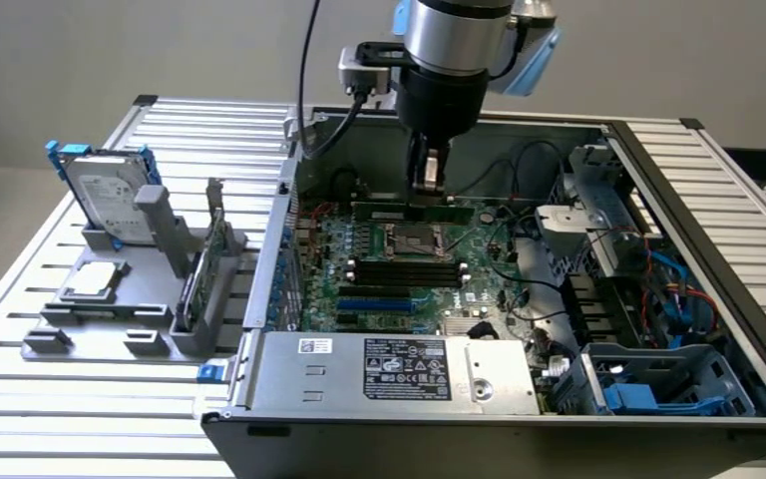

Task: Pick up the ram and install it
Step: 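Insert the ram into the slot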

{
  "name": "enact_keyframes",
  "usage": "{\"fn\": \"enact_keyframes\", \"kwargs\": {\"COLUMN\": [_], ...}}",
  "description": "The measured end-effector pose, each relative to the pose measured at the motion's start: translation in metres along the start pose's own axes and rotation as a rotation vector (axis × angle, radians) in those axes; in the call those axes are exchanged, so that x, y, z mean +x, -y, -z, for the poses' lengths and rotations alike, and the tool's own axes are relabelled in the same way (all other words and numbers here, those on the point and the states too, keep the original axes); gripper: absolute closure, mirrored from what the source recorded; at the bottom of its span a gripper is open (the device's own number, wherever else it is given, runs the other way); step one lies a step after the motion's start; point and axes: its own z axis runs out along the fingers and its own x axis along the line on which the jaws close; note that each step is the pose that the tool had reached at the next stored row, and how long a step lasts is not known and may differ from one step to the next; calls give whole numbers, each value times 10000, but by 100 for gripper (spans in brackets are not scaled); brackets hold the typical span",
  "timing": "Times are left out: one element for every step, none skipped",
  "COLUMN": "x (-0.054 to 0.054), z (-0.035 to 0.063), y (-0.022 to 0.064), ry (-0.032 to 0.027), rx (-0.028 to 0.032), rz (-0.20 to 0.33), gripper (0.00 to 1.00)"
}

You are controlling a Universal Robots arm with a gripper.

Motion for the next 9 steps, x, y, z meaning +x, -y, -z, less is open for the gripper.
{"fn": "enact_keyframes", "kwargs": {"x": [2, 3, 4, 4, 4, 4, 4, 5, 5], "z": [-19, -37, -55, -75, -93, -110, -128, -146, -164], "y": [-15, -22, -21, -20, -19, -18, -17, -16, -15], "ry": [1, 2, 2, 2, 2, 2, 1, 0, 3], "rx": [1, 2, 2, 3, 3, 4, 4, 4, 5], "rz": [-17, -31, -33, -33, -34, -34, -34, -34, -36], "gripper": [86, 86, 86, 86, 86, 86, 86, 86, 86]}}
